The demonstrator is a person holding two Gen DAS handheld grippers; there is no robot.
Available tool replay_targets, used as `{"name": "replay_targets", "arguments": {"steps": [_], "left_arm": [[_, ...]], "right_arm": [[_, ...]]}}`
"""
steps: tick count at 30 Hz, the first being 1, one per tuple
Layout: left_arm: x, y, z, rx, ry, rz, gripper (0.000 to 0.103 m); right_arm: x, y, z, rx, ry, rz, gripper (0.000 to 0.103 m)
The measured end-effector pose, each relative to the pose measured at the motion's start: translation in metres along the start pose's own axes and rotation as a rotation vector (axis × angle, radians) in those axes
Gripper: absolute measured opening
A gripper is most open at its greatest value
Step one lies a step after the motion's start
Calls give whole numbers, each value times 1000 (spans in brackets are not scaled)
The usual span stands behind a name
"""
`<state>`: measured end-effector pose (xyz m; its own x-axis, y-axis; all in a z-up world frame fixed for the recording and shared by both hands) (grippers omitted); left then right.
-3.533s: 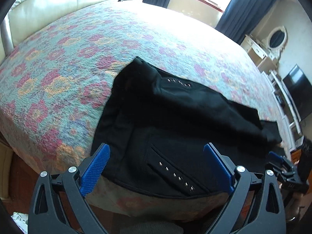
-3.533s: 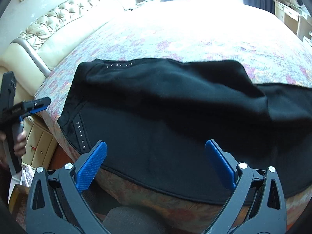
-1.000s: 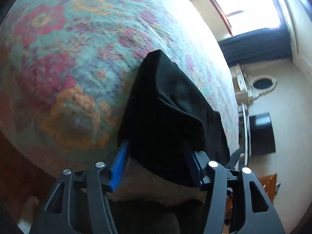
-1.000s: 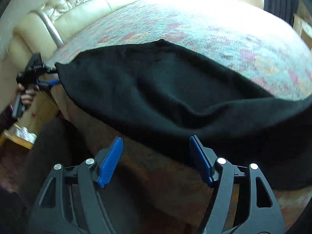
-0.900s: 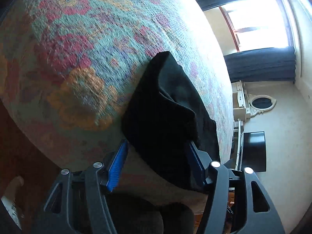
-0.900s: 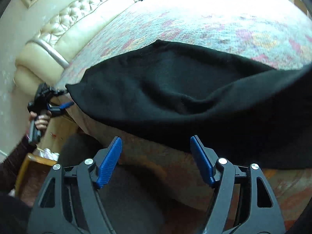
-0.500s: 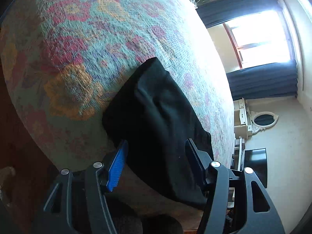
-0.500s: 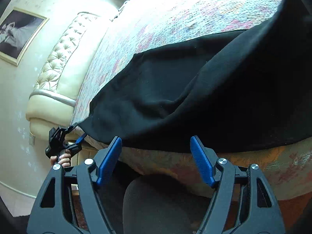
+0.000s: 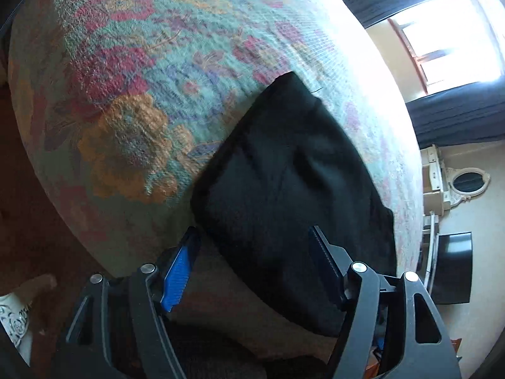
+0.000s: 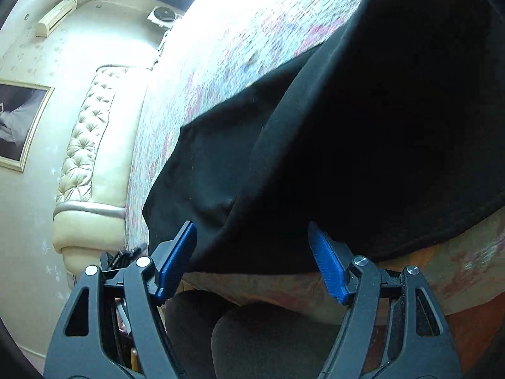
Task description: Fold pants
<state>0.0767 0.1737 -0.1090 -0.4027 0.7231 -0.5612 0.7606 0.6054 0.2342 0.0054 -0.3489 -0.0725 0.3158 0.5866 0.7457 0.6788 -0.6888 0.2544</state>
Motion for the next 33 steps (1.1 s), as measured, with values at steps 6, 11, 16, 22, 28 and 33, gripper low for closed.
{"name": "replay_targets", "arguments": {"steps": [6,11,16,22,28,33], "left_arm": [[-3,-8,-20,-57,52,55,69],[-31,1,-25,-124,35,139,81],[-40,-7,-3,-110,79,213,82],[-44,-10,-2,-123,85,280,86],[-44,-11,-2,-128,90,285,86],[-48,-14,-1,-135,112,296,87]], "right_arm": [[-14,95,-60,-272,-266,-72,73],[-42,196,-72,-374,-557,-82,73],[-88,255,-46,-301,-754,4,74],[-119,260,-50,-308,-617,114,6],[-131,195,-154,-537,-401,140,6],[-188,134,-184,-530,-392,209,6]]}}
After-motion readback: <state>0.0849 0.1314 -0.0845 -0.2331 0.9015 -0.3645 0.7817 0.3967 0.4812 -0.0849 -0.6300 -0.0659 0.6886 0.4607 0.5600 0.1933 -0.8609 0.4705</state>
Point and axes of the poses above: each gripper's, at about its wrist camera, not at the fingertips, and z roughly the way its jaws point, x to its left, y to its top, the point moved 7 cm from there along z, roughly the way its jaws point, and after that the axes turned 8 degrees about -x, right-handed, at the moved point
